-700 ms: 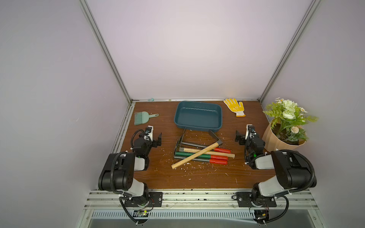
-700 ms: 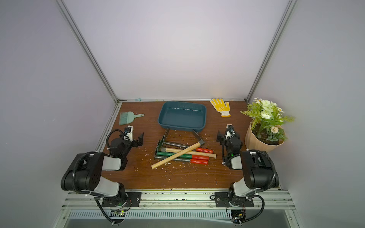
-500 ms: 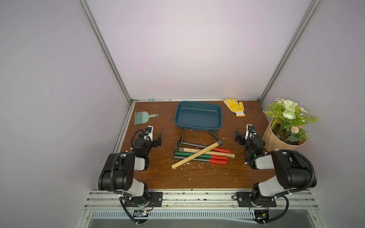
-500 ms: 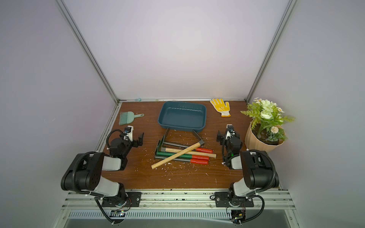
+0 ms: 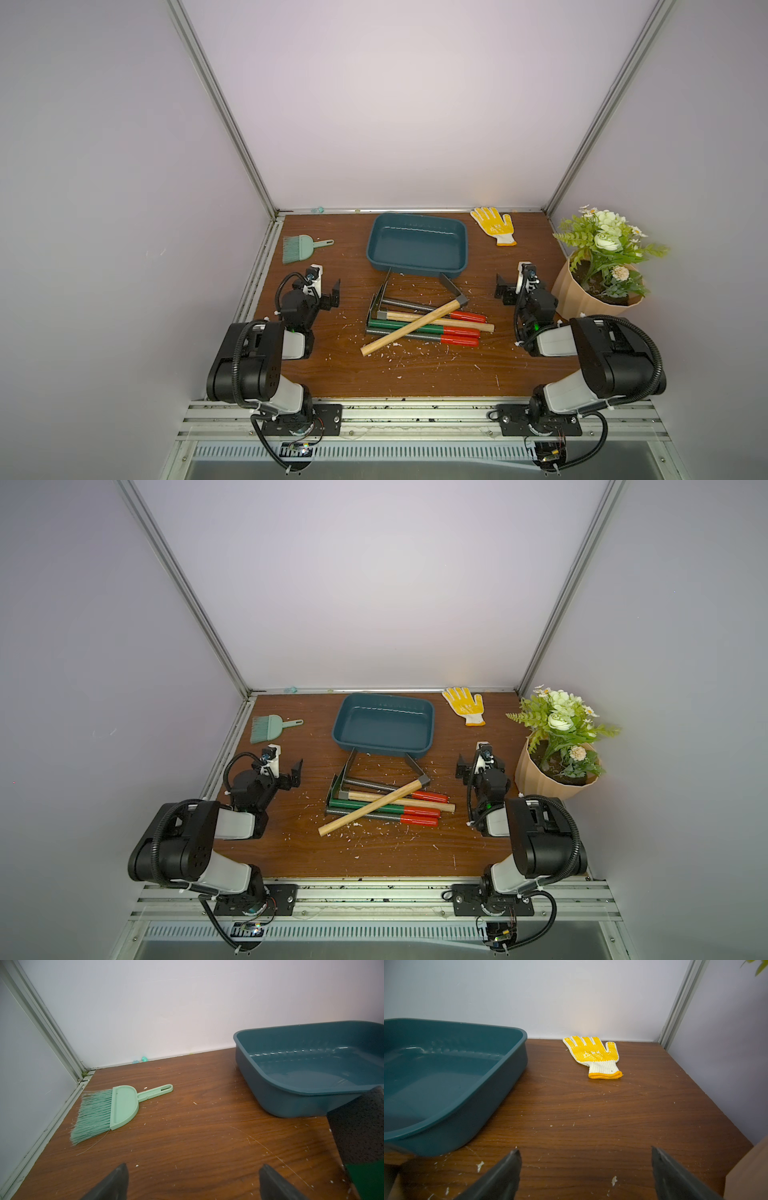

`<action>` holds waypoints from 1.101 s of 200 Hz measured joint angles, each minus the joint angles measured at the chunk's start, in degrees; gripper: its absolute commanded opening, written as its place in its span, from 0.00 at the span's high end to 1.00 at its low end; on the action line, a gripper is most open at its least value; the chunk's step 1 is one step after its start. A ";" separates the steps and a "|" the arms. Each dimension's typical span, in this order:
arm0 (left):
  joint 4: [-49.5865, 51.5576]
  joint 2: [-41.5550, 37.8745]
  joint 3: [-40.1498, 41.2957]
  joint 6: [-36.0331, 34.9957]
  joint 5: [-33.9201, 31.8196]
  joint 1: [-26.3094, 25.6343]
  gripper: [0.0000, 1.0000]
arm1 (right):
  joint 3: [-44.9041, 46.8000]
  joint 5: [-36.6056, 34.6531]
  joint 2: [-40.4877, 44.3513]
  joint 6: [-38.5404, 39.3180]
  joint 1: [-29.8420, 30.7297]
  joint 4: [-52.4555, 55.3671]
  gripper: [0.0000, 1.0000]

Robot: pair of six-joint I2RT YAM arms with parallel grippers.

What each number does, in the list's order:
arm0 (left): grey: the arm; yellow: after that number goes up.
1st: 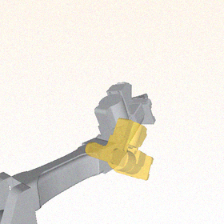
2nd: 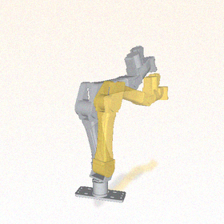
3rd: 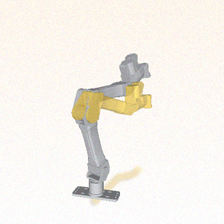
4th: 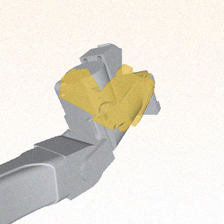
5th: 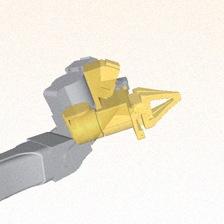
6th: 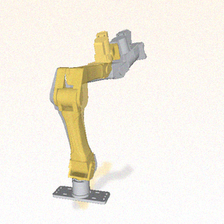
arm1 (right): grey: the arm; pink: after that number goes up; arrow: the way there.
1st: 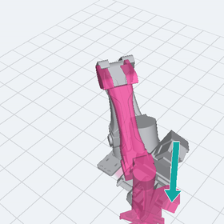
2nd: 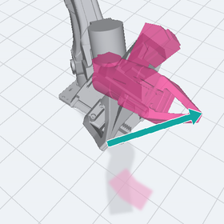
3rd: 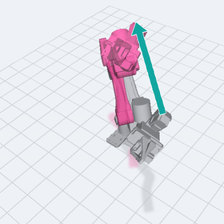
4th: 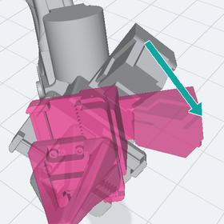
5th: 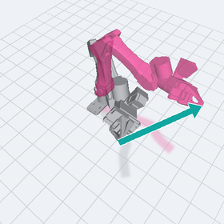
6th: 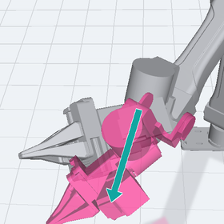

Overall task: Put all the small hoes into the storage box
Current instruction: Pick up the hoe from the center of the board.

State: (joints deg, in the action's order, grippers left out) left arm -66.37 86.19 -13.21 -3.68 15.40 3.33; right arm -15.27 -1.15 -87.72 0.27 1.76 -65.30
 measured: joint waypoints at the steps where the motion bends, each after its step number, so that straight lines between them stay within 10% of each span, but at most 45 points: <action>1: 0.00 0.00 0.00 0.00 0.00 0.00 0.02 | 0.00 0.00 0.00 0.00 0.00 0.00 0.00; 59: 0.31 -0.07 -0.02 0.48 0.39 0.07 0.01 | -1.95 0.13 2.78 0.37 0.00 7.34 0.27; 103: 22.36 -4.72 -16.26 3.43 -2.16 -0.20 0.29 | -21.97 0.07 9.92 1.33 1.68 31.78 0.34; 171: 43.08 -4.04 -28.65 7.39 -7.89 -19.50 0.14 | -24.94 1.53 12.28 2.69 17.70 54.38 0.43; 220: 44.89 -15.41 -24.76 13.29 -11.34 -20.61 0.03 | -23.37 4.50 8.17 1.79 18.69 57.61 0.48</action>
State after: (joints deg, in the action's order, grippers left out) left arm -21.47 70.78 -37.98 9.61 4.05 -17.28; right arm -38.63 3.36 -79.55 2.07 20.45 -7.68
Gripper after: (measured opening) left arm 0.970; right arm 0.537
